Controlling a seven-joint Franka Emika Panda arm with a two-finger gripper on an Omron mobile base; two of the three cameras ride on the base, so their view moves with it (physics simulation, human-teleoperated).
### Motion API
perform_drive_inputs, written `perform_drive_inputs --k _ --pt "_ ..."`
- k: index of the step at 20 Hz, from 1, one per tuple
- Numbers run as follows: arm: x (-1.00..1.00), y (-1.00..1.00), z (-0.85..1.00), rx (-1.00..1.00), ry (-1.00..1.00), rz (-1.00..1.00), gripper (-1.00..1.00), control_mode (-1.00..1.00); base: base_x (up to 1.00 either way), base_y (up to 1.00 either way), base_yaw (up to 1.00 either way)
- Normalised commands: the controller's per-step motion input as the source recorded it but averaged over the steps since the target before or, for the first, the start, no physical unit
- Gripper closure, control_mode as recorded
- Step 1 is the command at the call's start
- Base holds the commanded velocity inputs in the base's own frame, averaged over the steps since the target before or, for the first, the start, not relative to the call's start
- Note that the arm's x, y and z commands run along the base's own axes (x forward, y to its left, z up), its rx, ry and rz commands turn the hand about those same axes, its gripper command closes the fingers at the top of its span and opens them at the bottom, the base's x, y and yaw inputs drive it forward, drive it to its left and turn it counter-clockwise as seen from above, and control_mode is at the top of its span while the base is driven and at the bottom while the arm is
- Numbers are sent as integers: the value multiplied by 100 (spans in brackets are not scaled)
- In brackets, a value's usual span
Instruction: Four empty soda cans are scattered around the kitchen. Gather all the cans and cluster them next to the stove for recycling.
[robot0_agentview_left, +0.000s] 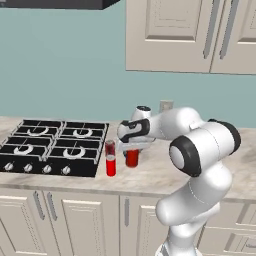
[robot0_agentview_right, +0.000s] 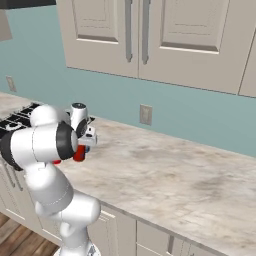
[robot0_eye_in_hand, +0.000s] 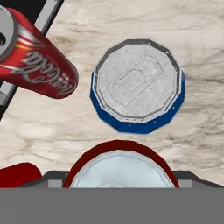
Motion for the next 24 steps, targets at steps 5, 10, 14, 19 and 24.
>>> perform_drive_inputs --k 5,10,14,19,24 --pt "-26 14 -11 0 -6 0 -100 -100 0 0 0" --pt "-10 10 -1 0 -3 1 -100 -100 0 0 0" --pt "0 -5 8 -2 0 0 -100 -100 0 0 0" --pt "4 -12 24 -4 1 -1 -100 -100 0 0 0" --pt "2 -4 26 -10 1 -3 -100 -100 0 0 0"
